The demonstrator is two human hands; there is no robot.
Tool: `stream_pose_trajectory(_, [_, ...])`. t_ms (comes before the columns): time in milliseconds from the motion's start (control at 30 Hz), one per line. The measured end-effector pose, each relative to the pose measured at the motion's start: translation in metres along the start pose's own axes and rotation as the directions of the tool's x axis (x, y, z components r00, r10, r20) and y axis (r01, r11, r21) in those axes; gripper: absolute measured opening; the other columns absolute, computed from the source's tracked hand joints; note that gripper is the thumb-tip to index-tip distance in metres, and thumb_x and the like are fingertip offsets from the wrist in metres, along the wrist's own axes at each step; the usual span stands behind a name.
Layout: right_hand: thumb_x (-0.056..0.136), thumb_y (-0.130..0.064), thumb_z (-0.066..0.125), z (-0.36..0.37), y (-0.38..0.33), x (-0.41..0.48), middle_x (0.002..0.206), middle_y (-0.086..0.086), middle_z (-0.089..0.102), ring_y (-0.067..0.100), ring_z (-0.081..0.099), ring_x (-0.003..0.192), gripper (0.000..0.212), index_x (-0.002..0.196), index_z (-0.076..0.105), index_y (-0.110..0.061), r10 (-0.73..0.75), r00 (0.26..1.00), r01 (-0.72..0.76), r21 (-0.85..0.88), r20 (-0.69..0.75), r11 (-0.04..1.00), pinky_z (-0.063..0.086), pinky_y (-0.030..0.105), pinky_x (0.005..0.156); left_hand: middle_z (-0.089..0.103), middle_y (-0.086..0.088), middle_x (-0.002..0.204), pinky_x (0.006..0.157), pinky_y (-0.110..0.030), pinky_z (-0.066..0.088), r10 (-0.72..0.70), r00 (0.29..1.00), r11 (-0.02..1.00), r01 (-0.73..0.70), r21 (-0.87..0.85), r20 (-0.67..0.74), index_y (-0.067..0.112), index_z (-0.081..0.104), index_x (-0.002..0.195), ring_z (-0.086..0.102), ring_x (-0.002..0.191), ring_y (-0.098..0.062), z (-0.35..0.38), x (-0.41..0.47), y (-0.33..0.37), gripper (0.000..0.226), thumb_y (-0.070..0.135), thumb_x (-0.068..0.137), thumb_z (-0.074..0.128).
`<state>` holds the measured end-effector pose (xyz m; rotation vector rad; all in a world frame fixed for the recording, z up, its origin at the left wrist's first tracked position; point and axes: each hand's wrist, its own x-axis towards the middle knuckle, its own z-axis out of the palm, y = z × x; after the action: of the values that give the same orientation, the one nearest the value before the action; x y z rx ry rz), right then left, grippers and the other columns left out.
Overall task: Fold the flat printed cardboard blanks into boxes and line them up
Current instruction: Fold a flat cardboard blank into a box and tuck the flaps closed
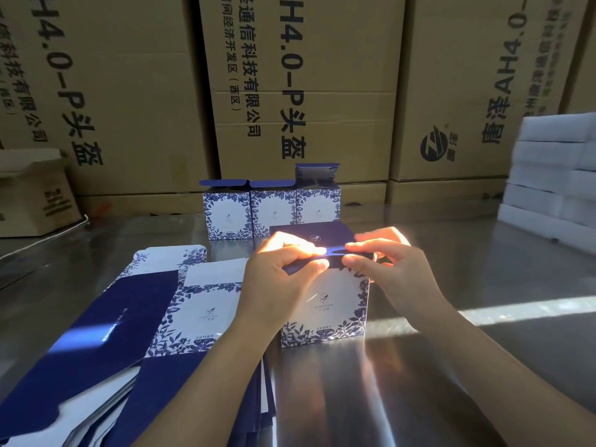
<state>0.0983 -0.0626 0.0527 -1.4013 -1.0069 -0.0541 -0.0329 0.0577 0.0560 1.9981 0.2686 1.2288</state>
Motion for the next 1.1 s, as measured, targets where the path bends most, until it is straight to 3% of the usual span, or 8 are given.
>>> stream_pose_trajectory(167, [0.071,-0.011,0.080,0.002,-0.002,-0.001,0.087,-0.022,0.065,-0.006,0.058,0.068,0.027,0.070,0.076,-0.037,-0.029,1.000,0.029,0.046,0.008,0.999,0.043,0.006,0.059,0.063,0.018,0.082,0.075,-0.009,0.042,0.038,0.999,0.999,-0.037,0.035,-0.015,0.026,0.075,0.082,0.058,0.089,-0.003,0.002,-0.001,-0.002,0.012,0.015,0.077,0.074])
stream_pose_trajectory(233, [0.074,-0.010,0.078,0.002,-0.002,-0.003,0.090,-0.019,0.065,-0.002,0.060,0.080,0.028,0.072,0.076,-0.038,-0.055,0.998,0.054,0.046,0.019,0.997,0.045,0.009,0.065,0.061,0.020,0.085,0.076,-0.008,0.042,0.058,0.998,0.996,-0.058,0.067,-0.001,0.027,0.073,0.084,0.056,0.096,-0.006,0.003,-0.002,-0.004,0.012,0.016,0.079,0.073])
stream_pose_trajectory(367, [0.082,-0.018,0.071,0.003,-0.003,-0.007,0.103,-0.019,0.060,0.010,0.050,0.108,0.024,0.086,0.073,-0.041,-0.128,0.991,0.135,-0.196,0.048,0.971,0.043,0.023,0.087,0.060,0.017,0.085,0.076,-0.022,0.043,0.081,0.997,0.986,-0.082,0.147,0.014,0.027,0.071,0.088,0.051,0.101,-0.007,0.004,-0.002,-0.009,0.007,0.029,0.081,0.070])
stream_pose_trajectory(467, [0.083,-0.019,0.072,0.007,-0.007,-0.010,0.099,-0.021,0.061,-0.004,0.045,0.103,0.018,0.090,0.073,-0.036,-0.251,0.967,0.250,-0.311,0.040,0.917,0.036,0.009,0.085,0.061,0.017,0.083,0.075,-0.029,0.046,0.093,0.996,0.983,-0.090,0.161,-0.012,0.027,0.070,0.085,0.051,0.099,-0.011,0.006,-0.004,-0.007,0.015,0.039,0.079,0.063])
stream_pose_trajectory(600, [0.080,-0.018,0.074,0.012,-0.007,-0.013,0.088,-0.021,0.063,-0.006,0.047,0.097,0.019,0.086,0.073,-0.035,-0.316,0.949,0.294,-0.331,-0.013,0.897,0.040,0.024,0.087,0.059,0.016,0.088,0.076,-0.042,0.049,0.141,0.988,0.978,-0.130,0.165,-0.056,0.029,0.068,0.084,0.053,0.095,-0.014,0.013,-0.008,-0.006,0.010,0.036,0.082,0.060])
stream_pose_trajectory(867, [0.079,-0.014,0.074,0.016,-0.010,-0.009,0.078,-0.021,0.062,-0.003,0.050,0.090,0.021,0.078,0.073,-0.035,-0.281,0.959,0.256,-0.340,-0.026,0.905,0.039,0.020,0.080,0.058,0.015,0.091,0.075,-0.041,0.049,0.136,0.989,0.979,-0.126,0.163,-0.056,0.030,0.066,0.082,0.054,0.094,-0.012,0.014,-0.006,-0.007,0.006,0.032,0.084,0.061])
stream_pose_trajectory(967, [0.078,-0.014,0.075,0.012,-0.011,-0.007,0.081,-0.020,0.065,-0.005,0.053,0.090,0.019,0.079,0.074,-0.033,-0.269,0.963,0.253,-0.316,-0.008,0.914,0.038,0.007,0.074,0.059,0.010,0.094,0.075,-0.042,0.049,0.135,0.990,0.968,-0.139,0.208,0.034,0.023,0.066,0.086,0.054,0.094,-0.014,0.008,-0.002,-0.005,0.006,0.025,0.088,0.061])
stream_pose_trajectory(1100, [0.074,-0.016,0.079,0.002,-0.009,-0.003,0.085,-0.020,0.070,-0.003,0.057,0.090,0.016,0.080,0.074,-0.031,-0.207,0.978,0.199,-0.271,0.001,0.942,0.042,0.008,0.073,0.069,0.010,0.090,0.082,-0.031,0.049,0.038,0.994,0.982,-0.055,0.180,0.100,0.022,0.073,0.087,0.061,0.088,-0.006,-0.010,0.007,-0.005,0.008,0.026,0.085,0.066])
